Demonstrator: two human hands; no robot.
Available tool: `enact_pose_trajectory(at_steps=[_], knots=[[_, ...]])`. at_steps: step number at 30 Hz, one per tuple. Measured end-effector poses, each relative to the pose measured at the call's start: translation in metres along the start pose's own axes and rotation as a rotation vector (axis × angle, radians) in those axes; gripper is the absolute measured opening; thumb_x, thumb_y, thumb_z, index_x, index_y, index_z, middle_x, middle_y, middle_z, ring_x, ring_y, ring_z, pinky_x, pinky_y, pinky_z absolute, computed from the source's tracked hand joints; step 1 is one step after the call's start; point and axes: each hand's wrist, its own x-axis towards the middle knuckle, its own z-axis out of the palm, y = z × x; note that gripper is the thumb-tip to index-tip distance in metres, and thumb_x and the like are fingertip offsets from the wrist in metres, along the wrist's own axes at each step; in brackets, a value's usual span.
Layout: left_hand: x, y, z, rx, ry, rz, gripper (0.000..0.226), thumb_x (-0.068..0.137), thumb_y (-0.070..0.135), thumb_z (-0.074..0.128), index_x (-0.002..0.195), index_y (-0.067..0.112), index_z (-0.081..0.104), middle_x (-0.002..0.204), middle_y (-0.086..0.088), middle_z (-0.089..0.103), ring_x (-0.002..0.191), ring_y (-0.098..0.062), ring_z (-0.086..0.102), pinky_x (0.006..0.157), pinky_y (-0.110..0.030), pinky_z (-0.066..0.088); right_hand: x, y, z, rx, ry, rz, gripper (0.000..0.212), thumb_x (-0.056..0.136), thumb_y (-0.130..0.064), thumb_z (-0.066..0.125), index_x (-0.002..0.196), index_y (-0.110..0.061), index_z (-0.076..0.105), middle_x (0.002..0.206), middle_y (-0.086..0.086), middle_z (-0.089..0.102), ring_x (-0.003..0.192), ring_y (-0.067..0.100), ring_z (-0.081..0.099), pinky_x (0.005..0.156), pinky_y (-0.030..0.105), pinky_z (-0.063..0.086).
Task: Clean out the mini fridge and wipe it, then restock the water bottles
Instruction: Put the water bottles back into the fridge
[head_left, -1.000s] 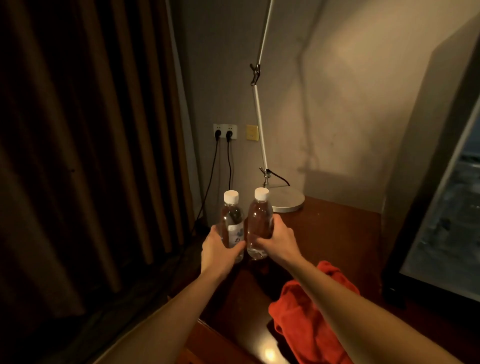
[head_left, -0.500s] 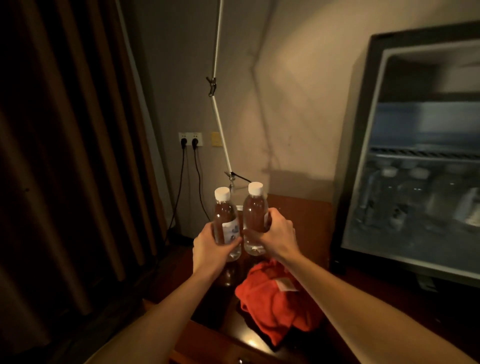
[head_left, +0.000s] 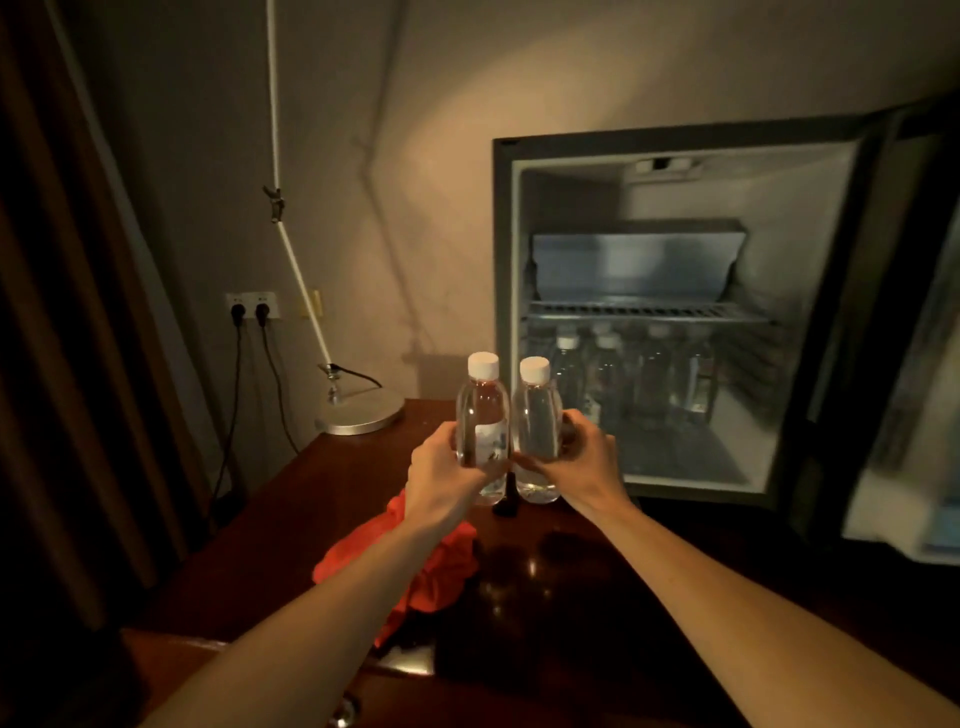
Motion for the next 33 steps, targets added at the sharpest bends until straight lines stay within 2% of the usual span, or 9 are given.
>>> enact_pose_trajectory(at_steps=[4, 7, 9, 16, 19, 23, 26, 30, 33], knots=[[-0.003, 0.023, 0.047, -0.037, -0.078, 0.02, 0.051, 0.062, 0.047, 0.088, 0.103, 0.028, 0.064, 0.09, 0.014, 0.071, 0.082, 0.001, 0.067, 0.076, -0.035, 0.059, -0.003, 0.021, -0.047, -0.063, 0.028, 0.059, 0.066, 0.05, -0.062, 0.086, 0.1, -0.026, 0.065, 0.086, -0.015, 0.071, 0.079, 0.003, 0.068, 0.068, 0.032, 0.059], [0.0, 0.034, 0.08, -0.066, -0.12, 0.023, 0.054, 0.058, 0.049, 0.087, 0.103, 0.029, 0.065, 0.09, 0.014, 0.072, 0.084, 0.0, 0.068, 0.079, -0.039, 0.059, -0.003, 0.033, -0.076, -0.116, 0.053, 0.082, 0.066, 0.05, -0.068, 0.08, 0.097, -0.025, 0.064, 0.081, -0.015, 0.068, 0.074, 0.003, 0.066, 0.059, 0.021, 0.052], [0.003, 0.042, 0.1, -0.072, -0.14, 0.029, 0.055, 0.06, 0.045, 0.089, 0.106, 0.026, 0.064, 0.091, 0.013, 0.071, 0.086, 0.0, 0.067, 0.081, -0.038, 0.059, 0.0, 0.043, -0.091, -0.137, 0.077, 0.111, 0.064, 0.049, -0.071, 0.078, 0.094, -0.028, 0.064, 0.078, -0.014, 0.069, 0.071, 0.004, 0.065, 0.058, 0.023, 0.053], [0.021, 0.058, 0.153, -0.132, -0.185, 0.045, 0.053, 0.063, 0.043, 0.089, 0.103, 0.036, 0.055, 0.092, 0.013, 0.07, 0.085, -0.001, 0.067, 0.082, -0.039, 0.058, 0.023, 0.082, -0.117, -0.111, 0.165, 0.222, 0.046, 0.057, -0.052, 0.088, 0.091, -0.031, 0.066, 0.082, -0.015, 0.07, 0.08, 0.006, 0.066, 0.07, 0.03, 0.056], [0.031, 0.061, 0.172, -0.151, -0.176, 0.04, 0.061, 0.062, 0.047, 0.087, 0.111, 0.029, 0.055, 0.092, 0.016, 0.069, 0.088, -0.001, 0.066, 0.086, -0.04, 0.056, 0.034, 0.094, -0.121, -0.055, 0.201, 0.233, 0.044, 0.058, -0.051, 0.088, 0.09, -0.037, 0.061, 0.084, -0.017, 0.068, 0.082, 0.004, 0.066, 0.072, 0.031, 0.057], [0.044, 0.063, 0.193, -0.152, -0.17, 0.047, 0.059, 0.065, 0.045, 0.086, 0.114, 0.031, 0.055, 0.089, 0.018, 0.067, 0.086, 0.0, 0.065, 0.084, -0.038, 0.056, 0.048, 0.103, -0.128, -0.043, 0.22, 0.237, 0.046, 0.063, -0.048, 0.086, 0.095, -0.044, 0.054, 0.085, -0.021, 0.062, 0.079, 0.001, 0.06, 0.066, 0.021, 0.049], [0.052, 0.065, 0.205, -0.155, -0.193, 0.041, 0.061, 0.069, 0.039, 0.086, 0.12, 0.025, 0.055, 0.09, 0.019, 0.065, 0.082, 0.007, 0.061, 0.076, -0.024, 0.054, 0.058, 0.111, -0.131, -0.048, 0.248, 0.249, 0.045, 0.065, -0.042, 0.086, 0.097, -0.041, 0.055, 0.084, -0.021, 0.06, 0.081, 0.004, 0.061, 0.065, 0.017, 0.046], [0.065, 0.065, 0.222, -0.147, -0.217, 0.004, 0.054, 0.071, 0.034, 0.086, 0.116, 0.026, 0.057, 0.09, 0.015, 0.068, 0.082, 0.005, 0.062, 0.068, -0.014, 0.045, 0.068, 0.125, -0.137, -0.067, 0.257, 0.241, 0.042, 0.069, -0.035, 0.086, 0.099, -0.033, 0.057, 0.08, -0.026, 0.054, 0.073, -0.01, 0.054, 0.054, 0.002, 0.04], [0.074, 0.062, 0.238, -0.131, -0.22, -0.014, 0.056, 0.069, 0.028, 0.087, 0.116, 0.025, 0.057, 0.092, 0.013, 0.067, 0.089, -0.009, 0.064, 0.072, -0.021, 0.047, 0.077, 0.137, -0.134, -0.102, 0.307, 0.284, 0.048, 0.068, -0.04, 0.085, 0.107, -0.023, 0.064, 0.088, -0.013, 0.065, 0.08, 0.005, 0.064, 0.067, 0.016, 0.049]])
